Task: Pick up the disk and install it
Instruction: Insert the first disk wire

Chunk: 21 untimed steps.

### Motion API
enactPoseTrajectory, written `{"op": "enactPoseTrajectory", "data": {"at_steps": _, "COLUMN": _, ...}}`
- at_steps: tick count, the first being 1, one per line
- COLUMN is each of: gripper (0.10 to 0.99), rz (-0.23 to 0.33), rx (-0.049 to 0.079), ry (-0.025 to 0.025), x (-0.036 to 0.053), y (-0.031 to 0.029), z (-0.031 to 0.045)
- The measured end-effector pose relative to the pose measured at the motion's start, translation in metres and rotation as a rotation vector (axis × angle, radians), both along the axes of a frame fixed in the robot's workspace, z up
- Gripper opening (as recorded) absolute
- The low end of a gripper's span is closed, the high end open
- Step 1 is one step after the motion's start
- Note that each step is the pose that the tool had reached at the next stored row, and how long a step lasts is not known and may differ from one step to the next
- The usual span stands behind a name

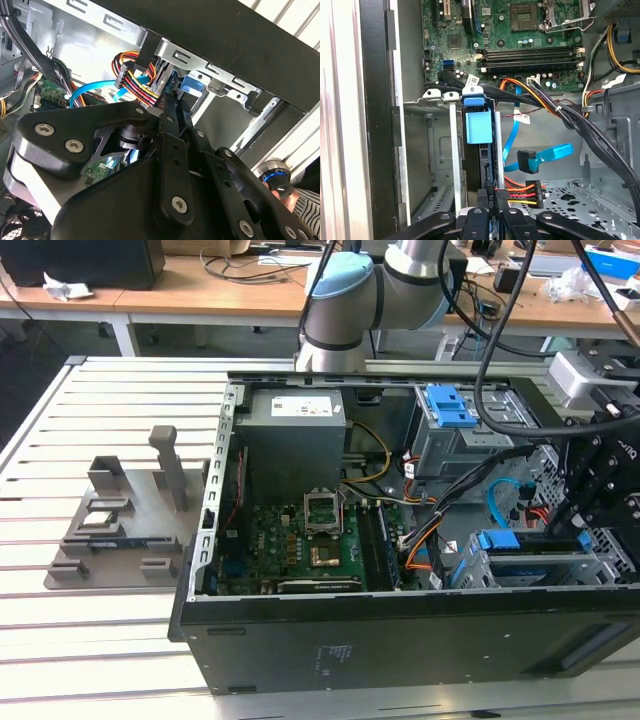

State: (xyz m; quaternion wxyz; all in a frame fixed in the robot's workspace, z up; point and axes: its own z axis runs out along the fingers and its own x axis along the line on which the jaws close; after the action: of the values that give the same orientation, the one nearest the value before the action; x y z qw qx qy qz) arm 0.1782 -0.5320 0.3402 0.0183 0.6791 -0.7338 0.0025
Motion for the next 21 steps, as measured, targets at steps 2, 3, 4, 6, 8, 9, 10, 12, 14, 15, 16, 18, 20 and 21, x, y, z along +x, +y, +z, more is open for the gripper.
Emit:
{"op": "enactPoseTrajectory", "data": {"at_steps": 2, "gripper": 0.173, "rz": 0.0, "rx": 0.001, "ry": 0.0, "x": 0.0013, "y": -0.0001, "z": -0.0001}}
{"op": "enactPoseTrajectory", "data": {"at_steps": 3, "gripper": 0.173, "rz": 0.0, "rx": 0.001, "ry": 0.0, "x": 0.0016, "y": -0.0001, "z": -0.0001}}
{"op": "enactPoseTrajectory", "data": {"at_steps": 4, "gripper": 0.173, "rz": 0.0, "rx": 0.001, "ry": 0.0, "x": 0.0023, "y": -0.0001, "z": -0.0001}}
{"op": "enactPoseTrajectory", "data": {"at_steps": 6, "gripper": 0.173, "rz": 0.0, "rx": 0.005, "ry": 0.0, "x": 0.0027, "y": -0.0001, "z": -0.0003}}
{"op": "enactPoseTrajectory", "data": {"at_steps": 8, "gripper": 0.173, "rz": 0.0, "rx": 0.015, "ry": -0.0006, "x": 0.002, "y": -0.0015, "z": -0.0008}}
{"op": "enactPoseTrajectory", "data": {"at_steps": 9, "gripper": 0.173, "rz": 0.0, "rx": 0.015, "ry": -0.0006, "x": 0.002, "y": -0.0018, "z": -0.0013}}
{"op": "enactPoseTrajectory", "data": {"at_steps": 10, "gripper": 0.173, "rz": 0.0, "rx": 0.015, "ry": -0.0006, "x": 0.002, "y": -0.002, "z": -0.0019}}
{"op": "enactPoseTrajectory", "data": {"at_steps": 12, "gripper": 0.173, "rz": 0.0, "rx": 0.014, "ry": -0.0006, "x": 0.002, "y": -0.0024, "z": -0.0033}}
{"op": "enactPoseTrajectory", "data": {"at_steps": 14, "gripper": 0.173, "rz": 0.0, "rx": 0.014, "ry": -0.0006, "x": 0.002, "y": -0.0024, "z": -0.0038}}
{"op": "enactPoseTrajectory", "data": {"at_steps": 15, "gripper": 0.173, "rz": 0.0, "rx": 0.014, "ry": -0.0005, "x": 0.002, "y": -0.0024, "z": -0.004}}
{"op": "enactPoseTrajectory", "data": {"at_steps": 16, "gripper": 0.188, "rz": 0.0, "rx": 0.014, "ry": -0.0005, "x": 0.002, "y": -0.0024, "z": -0.0043}}
{"op": "enactPoseTrajectory", "data": {"at_steps": 18, "gripper": 0.251, "rz": 0.0, "rx": 0.013, "ry": -0.0006, "x": 0.002, "y": -0.0024, "z": -0.004}}
{"op": "enactPoseTrajectory", "data": {"at_steps": 20, "gripper": 0.251, "rz": 0.0, "rx": 0.013, "ry": -0.0006, "x": 0.002, "y": -0.0024, "z": -0.0022}}
{"op": "enactPoseTrajectory", "data": {"at_steps": 21, "gripper": 0.251, "rz": 0.0, "rx": 0.013, "ry": -0.0006, "x": 0.002, "y": -0.0022, "z": 0.0014}}
